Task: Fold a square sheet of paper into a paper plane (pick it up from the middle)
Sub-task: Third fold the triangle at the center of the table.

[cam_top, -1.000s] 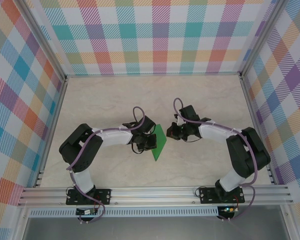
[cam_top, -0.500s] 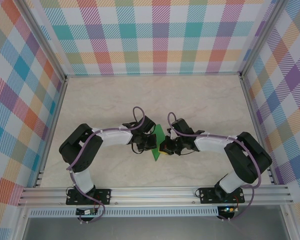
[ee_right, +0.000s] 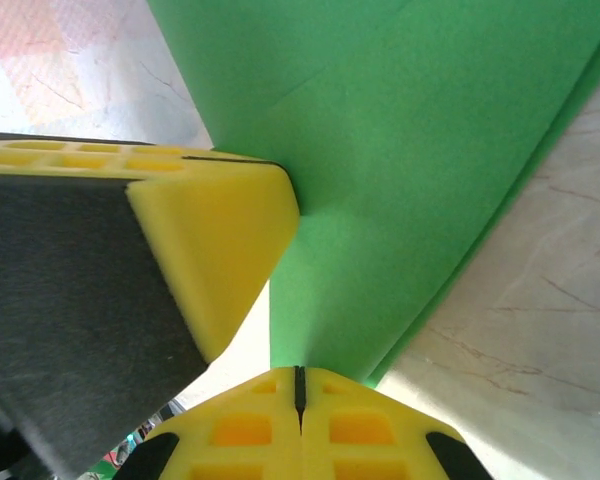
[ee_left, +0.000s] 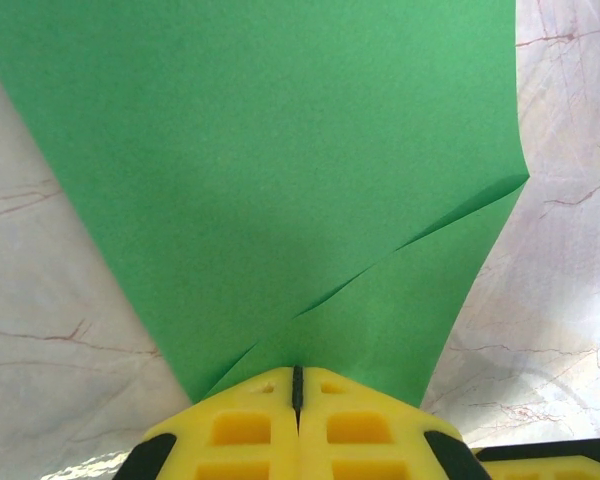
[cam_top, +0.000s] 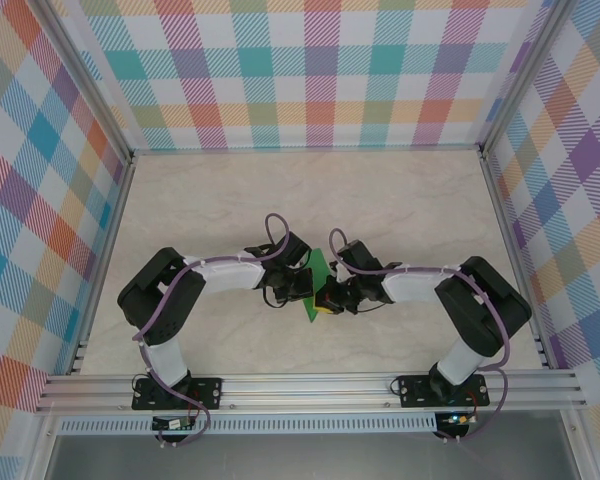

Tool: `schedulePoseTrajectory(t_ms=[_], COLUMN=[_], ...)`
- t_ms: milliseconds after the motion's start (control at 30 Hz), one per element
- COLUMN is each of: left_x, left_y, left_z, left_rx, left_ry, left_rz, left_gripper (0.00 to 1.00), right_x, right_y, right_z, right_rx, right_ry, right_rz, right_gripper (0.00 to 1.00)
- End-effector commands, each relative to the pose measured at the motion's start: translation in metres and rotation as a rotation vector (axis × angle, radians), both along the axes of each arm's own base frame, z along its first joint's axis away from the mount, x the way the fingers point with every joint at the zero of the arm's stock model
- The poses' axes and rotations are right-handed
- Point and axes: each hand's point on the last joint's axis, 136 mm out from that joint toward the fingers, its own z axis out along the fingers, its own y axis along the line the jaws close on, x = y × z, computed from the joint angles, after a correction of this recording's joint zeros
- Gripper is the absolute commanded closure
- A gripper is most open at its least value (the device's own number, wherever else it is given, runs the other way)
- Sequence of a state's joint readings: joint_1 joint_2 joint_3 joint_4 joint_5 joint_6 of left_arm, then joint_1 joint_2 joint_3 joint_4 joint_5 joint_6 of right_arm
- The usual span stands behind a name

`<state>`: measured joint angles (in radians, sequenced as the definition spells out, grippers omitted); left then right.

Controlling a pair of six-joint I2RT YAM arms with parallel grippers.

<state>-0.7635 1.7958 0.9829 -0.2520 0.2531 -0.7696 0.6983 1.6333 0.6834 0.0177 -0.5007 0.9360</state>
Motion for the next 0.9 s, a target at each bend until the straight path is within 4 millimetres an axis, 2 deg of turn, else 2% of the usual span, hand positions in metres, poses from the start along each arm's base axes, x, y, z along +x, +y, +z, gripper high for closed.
schedulePoseTrajectory(t_ms=[0,533,867], left_x=[-0.044,-0.042,-0.038], left_y=[0.059,0.063,0.06], left_z=[-0.06,-0.06,-0.057], left_rx=[0.26,0.285,0.276], left_ry=[0.171,0.162,0.15], left_rz=[0.027,0.041,0.036], left_gripper=[1.0,1.0,1.0], right_x=[-0.002,-0.013,-0.014], right_y=[0.01,0.007,0.006], right_z=[0.003,-0.009,-0.006], right_rx=[0.03,0.004,-0.008], right_ry=[0.008,0.036,0.02], right_rz=[0.019,0.037,0.037], right_gripper=[1.0,1.0,1.0])
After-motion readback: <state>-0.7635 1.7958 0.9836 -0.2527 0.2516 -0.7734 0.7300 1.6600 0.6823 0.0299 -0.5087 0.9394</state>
